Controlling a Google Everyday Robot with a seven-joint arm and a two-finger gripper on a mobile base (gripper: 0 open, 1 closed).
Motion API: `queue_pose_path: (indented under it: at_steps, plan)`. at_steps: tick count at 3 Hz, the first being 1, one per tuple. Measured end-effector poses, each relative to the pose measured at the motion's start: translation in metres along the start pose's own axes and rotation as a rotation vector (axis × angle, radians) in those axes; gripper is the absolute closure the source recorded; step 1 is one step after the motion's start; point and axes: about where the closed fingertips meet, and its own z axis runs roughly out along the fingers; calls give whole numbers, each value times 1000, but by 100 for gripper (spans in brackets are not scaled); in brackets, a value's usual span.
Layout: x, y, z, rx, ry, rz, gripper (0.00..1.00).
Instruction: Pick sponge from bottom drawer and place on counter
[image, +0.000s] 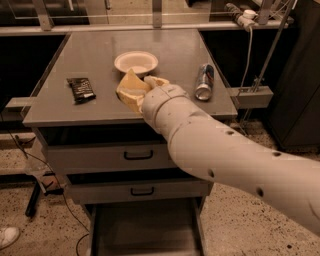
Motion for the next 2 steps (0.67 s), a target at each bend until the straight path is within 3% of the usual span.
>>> queue_pose_path:
  at_steps: [1,2]
  plan:
    - [9,-4,23,-17,3,17,100]
    - [16,-18,45,-45,14,-17,100]
